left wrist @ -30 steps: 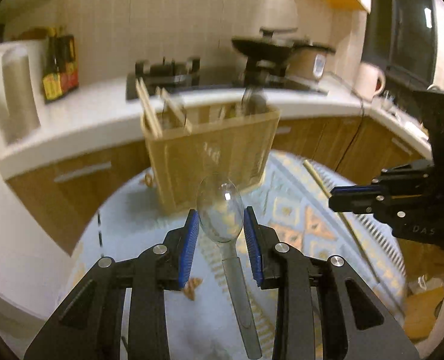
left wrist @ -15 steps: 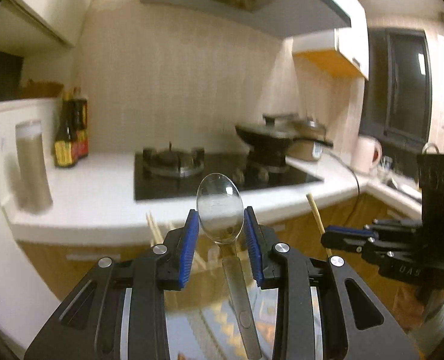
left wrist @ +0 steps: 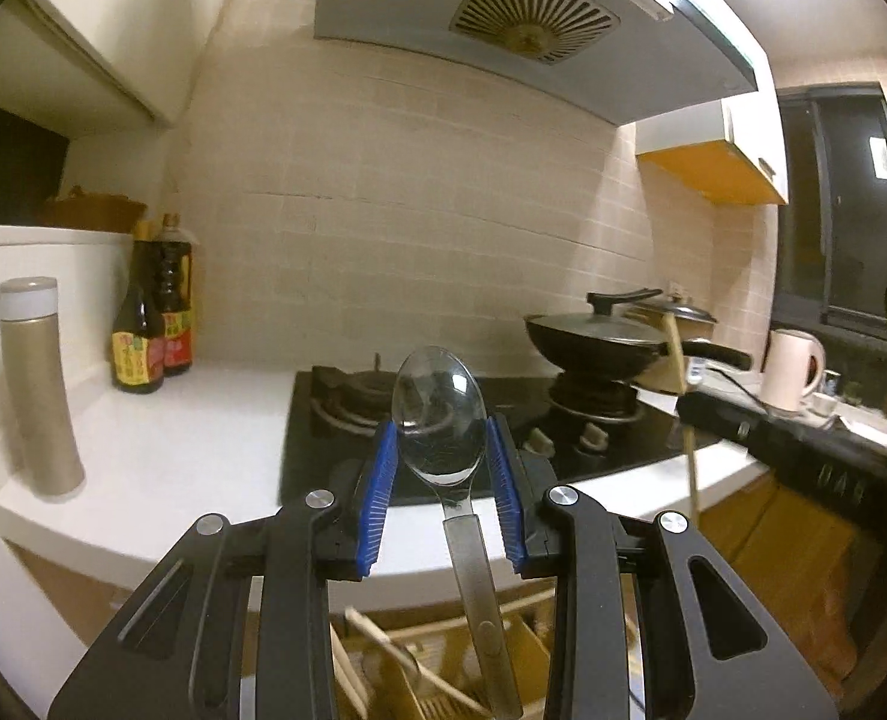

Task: Organize utensils
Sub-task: 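Carry the clear spoon and chopstick over the caddy and release both inside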

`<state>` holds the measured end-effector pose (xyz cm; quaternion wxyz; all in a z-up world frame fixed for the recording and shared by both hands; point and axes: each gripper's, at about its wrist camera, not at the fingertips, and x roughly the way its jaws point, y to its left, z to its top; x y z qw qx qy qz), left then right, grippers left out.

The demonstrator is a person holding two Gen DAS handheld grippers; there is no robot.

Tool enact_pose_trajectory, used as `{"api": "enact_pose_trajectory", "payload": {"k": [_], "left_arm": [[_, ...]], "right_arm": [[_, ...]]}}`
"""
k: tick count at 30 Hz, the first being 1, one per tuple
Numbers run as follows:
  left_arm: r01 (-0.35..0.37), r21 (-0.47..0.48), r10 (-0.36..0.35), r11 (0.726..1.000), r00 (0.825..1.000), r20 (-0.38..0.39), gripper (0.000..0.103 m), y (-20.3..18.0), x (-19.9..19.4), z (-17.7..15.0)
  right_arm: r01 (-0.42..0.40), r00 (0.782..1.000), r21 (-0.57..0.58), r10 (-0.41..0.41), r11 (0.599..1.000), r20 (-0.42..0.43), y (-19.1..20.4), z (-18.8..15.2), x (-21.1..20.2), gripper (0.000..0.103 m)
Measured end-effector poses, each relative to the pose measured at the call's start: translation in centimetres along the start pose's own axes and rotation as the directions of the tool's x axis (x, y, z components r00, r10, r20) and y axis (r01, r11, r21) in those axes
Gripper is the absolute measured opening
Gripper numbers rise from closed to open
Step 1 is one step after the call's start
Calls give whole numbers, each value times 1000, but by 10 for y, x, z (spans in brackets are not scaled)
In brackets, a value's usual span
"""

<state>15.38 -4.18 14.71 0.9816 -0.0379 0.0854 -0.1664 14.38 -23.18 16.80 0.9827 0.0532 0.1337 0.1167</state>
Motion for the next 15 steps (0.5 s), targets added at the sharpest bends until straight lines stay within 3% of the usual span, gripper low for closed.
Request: {"api": "enact_pose_trajectory", "payload": {"k": [5, 15], "left_arm": [[-30, 46, 29, 998, 999, 22, 29, 4, 16, -19], [-17, 26, 17, 1000, 999, 28, 29, 7, 26, -26]], "right_arm": [[14, 999, 22, -15, 1000, 47, -12, -14, 30, 4], [29, 993, -7, -28, 1000, 115, -8, -9, 31, 4]]}}
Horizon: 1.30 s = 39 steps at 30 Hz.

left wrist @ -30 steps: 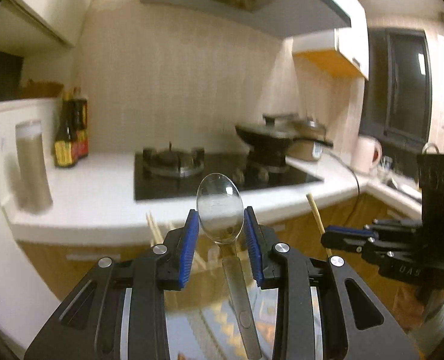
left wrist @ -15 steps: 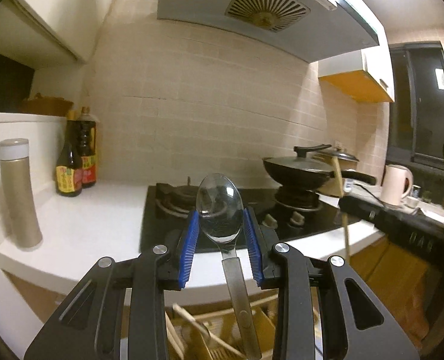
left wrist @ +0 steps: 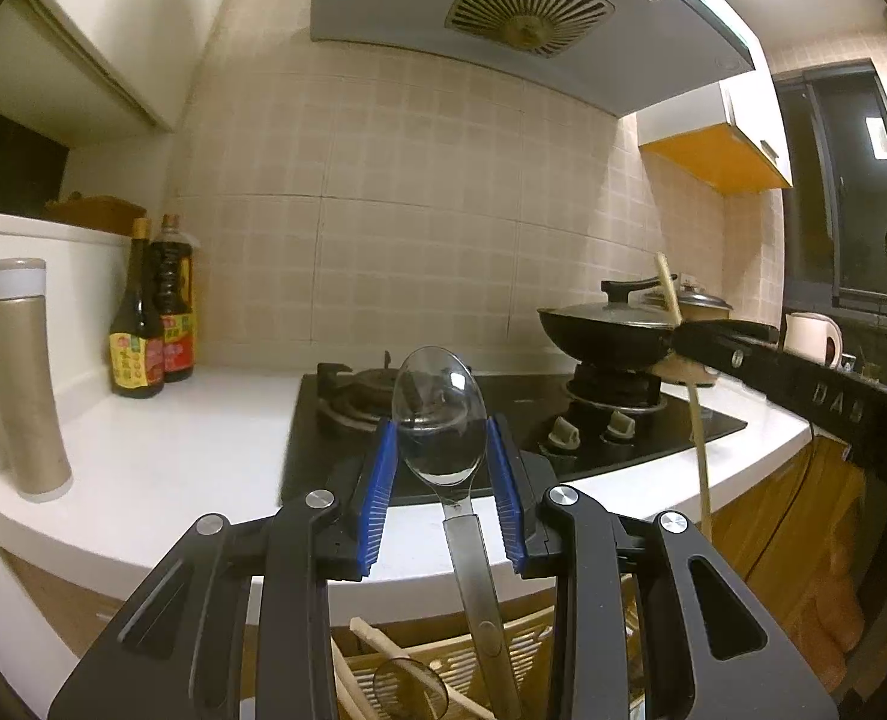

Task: Organize utensils
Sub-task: 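Carry the clear spoon and chopstick over the caddy and release both inside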

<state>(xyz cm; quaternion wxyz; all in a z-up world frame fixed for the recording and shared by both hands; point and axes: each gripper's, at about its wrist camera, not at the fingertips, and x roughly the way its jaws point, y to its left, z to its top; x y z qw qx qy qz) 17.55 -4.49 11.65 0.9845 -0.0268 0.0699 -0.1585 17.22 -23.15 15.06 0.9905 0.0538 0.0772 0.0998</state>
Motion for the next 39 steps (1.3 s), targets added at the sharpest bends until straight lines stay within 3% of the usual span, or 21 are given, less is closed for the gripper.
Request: {"api": "enact_pose_trajectory", "payload": {"k": [6, 16, 20, 21, 23, 25, 27, 28, 30, 32, 34, 39], "left_arm": [[-9, -1, 9, 1000, 1000, 9, 29, -1, 4, -9], [-26, -2, 26, 1000, 999, 34, 30, 1, 1, -31], [11, -27, -11, 1000, 1000, 24, 31, 6, -7, -36], [21, -31, -21, 999, 1000, 16, 38, 7, -9, -37], [35, -37, -35, 999, 999, 2, 46, 9, -16, -38], [40, -36, -40, 999, 999, -11, 48, 10, -24, -38], [62, -42, -63, 997, 997, -34, 52, 12, -36, -37], [74, -45, -76, 996, 996, -48, 55, 13, -43, -38], [91, -62, -95, 994, 994, -59, 72, 14, -62, -40], [99, -83, -104, 992, 992, -67, 80, 13, -77, -43], [94, -102, -103, 990, 991, -81, 80, 11, -97, -49], [10, -150, -25, 989, 995, -96, 86, 6, -134, -70]], "right_arm": [[45, 998, -42, -43, 998, 50, 9, -15, 7, 4], [24, 996, -52, -19, 998, 92, 10, -47, 5, 4], [5, 998, -55, -2, 998, 59, 10, -60, -6, 5], [-5, 999, -47, 7, 999, 44, 9, -63, -11, 6], [-16, 1000, -38, 17, 999, 8, 8, -67, -20, 15], [-25, 999, -30, 24, 999, -25, 5, -70, -29, 39], [-29, 998, -19, 28, 999, -50, 2, -74, -42, 48], [-26, 998, -18, 25, 999, -64, 1, -77, -51, 48], [-26, 995, -13, 24, 1000, -96, -1, -81, -64, 48], [-24, 989, -2, 24, 1000, -147, -1, -88, -77, 52], [-17, 982, 3, 17, 1000, -187, -1, -96, -88, 61], [62, 974, -26, -66, 998, -215, 8, -125, -124, 70]]}}
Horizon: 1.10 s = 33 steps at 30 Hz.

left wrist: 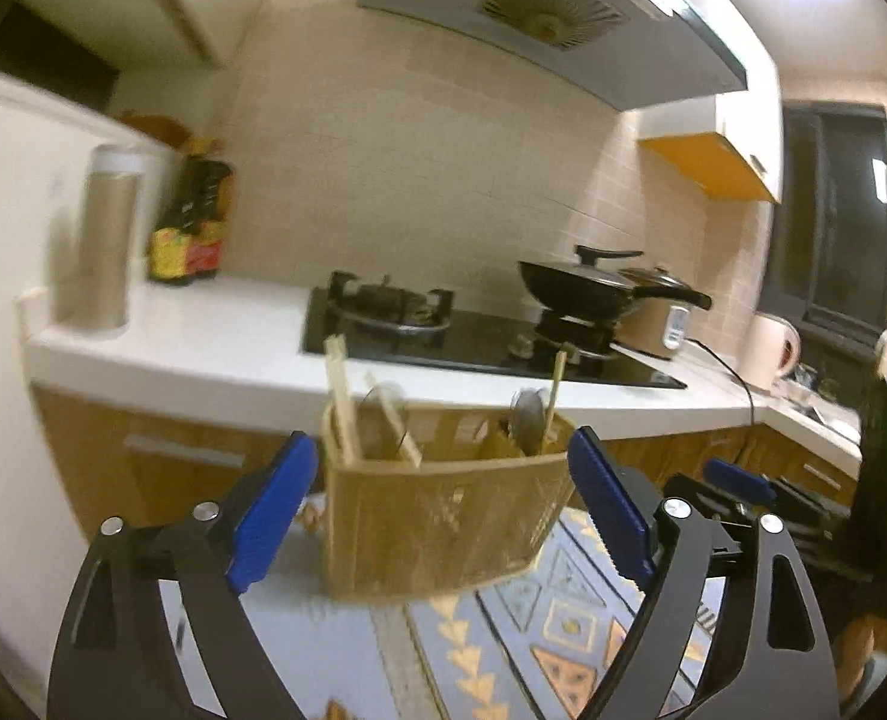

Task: Organize utensils

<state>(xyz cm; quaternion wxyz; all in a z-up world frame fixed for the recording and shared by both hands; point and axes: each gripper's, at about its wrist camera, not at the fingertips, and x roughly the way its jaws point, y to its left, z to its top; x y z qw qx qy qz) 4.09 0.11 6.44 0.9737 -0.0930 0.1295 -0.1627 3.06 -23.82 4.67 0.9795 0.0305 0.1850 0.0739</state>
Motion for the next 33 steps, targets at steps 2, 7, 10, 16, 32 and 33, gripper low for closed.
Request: {"api": "enact_pose_trajectory", "payload": {"k": [2, 7, 10, 16, 32, 33], "left_arm": [[-40, -22, 41, 999, 999, 24, 86, 0, -10, -9], [-142, -7, 142, 990, 984, 106, 89, -17, -26, -31], [-193, 51, 184, 980, 972, 144, 90, -31, -28, -42], [-300, 172, 273, 938, 948, 163, 95, -40, -19, -56], [-386, 159, 372, 909, 921, 113, 95, -22, -14, -62], [-386, 161, 373, 908, 922, 108, 95, -22, -13, -62]], "right_arm": [[41, 999, -2, -41, 999, 30, 3, -12, -10, 77], [139, 980, -26, -133, 990, 151, 19, -30, -31, 95], [158, 973, -76, -142, 985, 183, 30, -32, -34, 95], [189, 975, -111, -172, 976, 141, 32, -49, -18, 95], [235, 968, -89, -224, 968, 117, 14, -55, -16, 95], [237, 967, -87, -227, 968, 113, 14, -55, -15, 95]]}}
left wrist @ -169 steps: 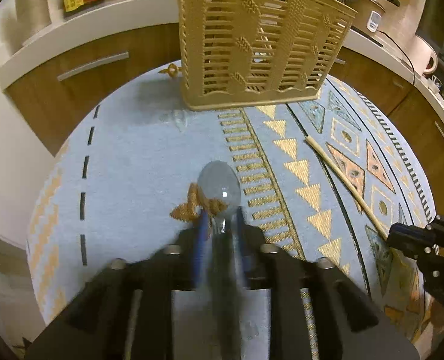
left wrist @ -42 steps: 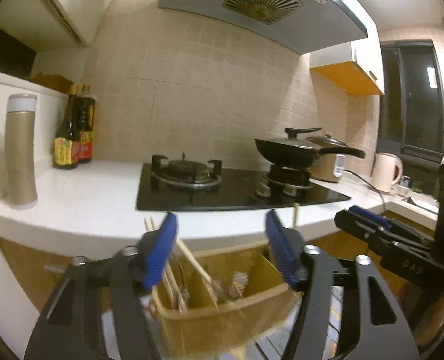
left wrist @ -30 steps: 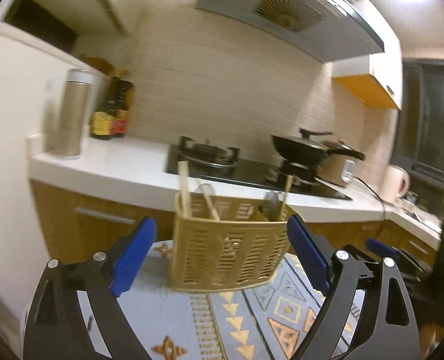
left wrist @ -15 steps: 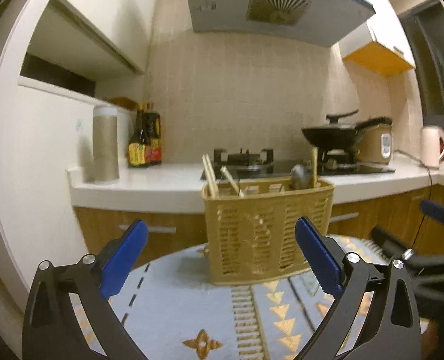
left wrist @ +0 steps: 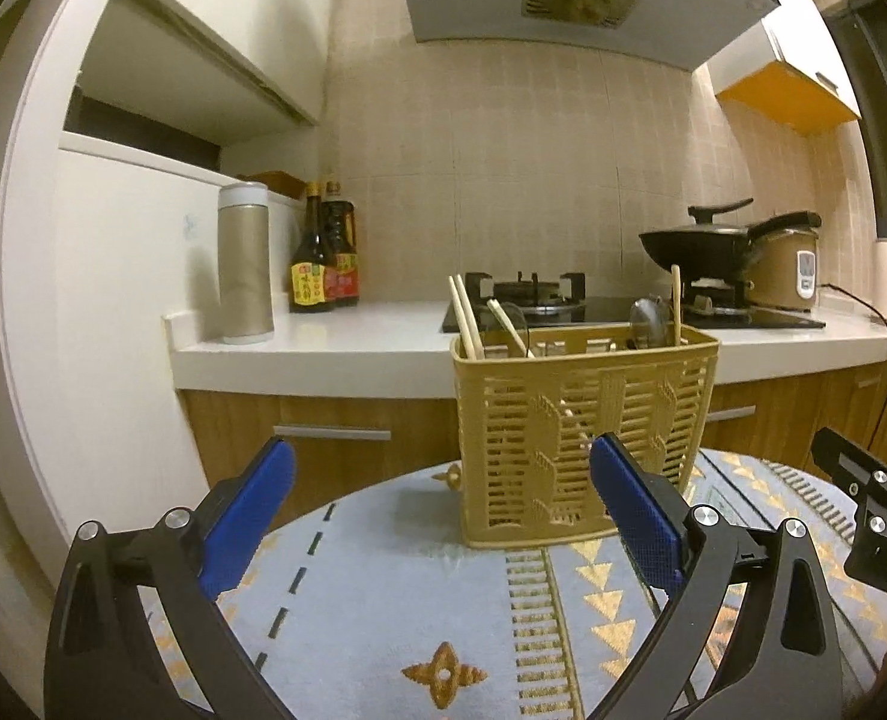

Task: Organize utensils

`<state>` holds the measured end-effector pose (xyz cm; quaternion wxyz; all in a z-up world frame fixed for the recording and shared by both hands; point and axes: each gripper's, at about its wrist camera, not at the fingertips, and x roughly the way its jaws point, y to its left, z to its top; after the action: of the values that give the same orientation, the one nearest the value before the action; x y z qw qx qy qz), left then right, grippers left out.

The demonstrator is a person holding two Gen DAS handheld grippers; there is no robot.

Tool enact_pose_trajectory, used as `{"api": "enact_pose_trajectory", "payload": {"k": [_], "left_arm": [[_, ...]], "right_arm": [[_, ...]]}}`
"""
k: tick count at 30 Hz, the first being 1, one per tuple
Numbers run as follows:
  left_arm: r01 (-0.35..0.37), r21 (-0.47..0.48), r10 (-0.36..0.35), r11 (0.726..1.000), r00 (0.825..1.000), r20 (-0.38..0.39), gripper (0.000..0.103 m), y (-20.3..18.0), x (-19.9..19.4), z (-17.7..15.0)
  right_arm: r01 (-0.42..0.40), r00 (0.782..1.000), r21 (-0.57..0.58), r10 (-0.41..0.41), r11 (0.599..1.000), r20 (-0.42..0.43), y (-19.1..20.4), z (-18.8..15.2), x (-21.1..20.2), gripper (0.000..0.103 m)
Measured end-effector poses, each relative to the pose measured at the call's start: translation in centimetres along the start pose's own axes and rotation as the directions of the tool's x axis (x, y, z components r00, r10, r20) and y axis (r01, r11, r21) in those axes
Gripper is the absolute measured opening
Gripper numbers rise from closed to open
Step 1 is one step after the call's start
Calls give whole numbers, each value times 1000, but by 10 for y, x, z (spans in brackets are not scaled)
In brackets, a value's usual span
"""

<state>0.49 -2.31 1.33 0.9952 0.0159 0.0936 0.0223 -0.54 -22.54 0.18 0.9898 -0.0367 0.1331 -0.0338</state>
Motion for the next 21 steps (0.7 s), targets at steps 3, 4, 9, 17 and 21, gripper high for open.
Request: {"api": "enact_pose_trajectory", "payload": {"k": [3, 4, 9, 17, 21], "left_arm": [[-3, -1, 3, 1000, 1000, -9, 95, 1, 2, -1], [-2, -3, 2, 1000, 1000, -10, 95, 2, 2, -1], [3, -26, -4, 1000, 1000, -20, 95, 7, 4, -2], [6, -34, -6, 999, 1000, -25, 95, 8, 4, -2], [5, -22, -6, 1000, 1000, -25, 95, 6, 4, -2]], "right_arm": [[6, 1000, 19, -6, 1000, -13, -5, -1, 2, 95], [8, 1000, 27, -7, 1000, -16, -7, -1, 3, 95], [7, 1000, 70, -6, 997, -24, -17, 0, 4, 95], [-1, 1000, 98, 4, 995, -30, -24, 1, 5, 95], [-5, 999, 103, 8, 995, -31, -25, 1, 5, 95]]}}
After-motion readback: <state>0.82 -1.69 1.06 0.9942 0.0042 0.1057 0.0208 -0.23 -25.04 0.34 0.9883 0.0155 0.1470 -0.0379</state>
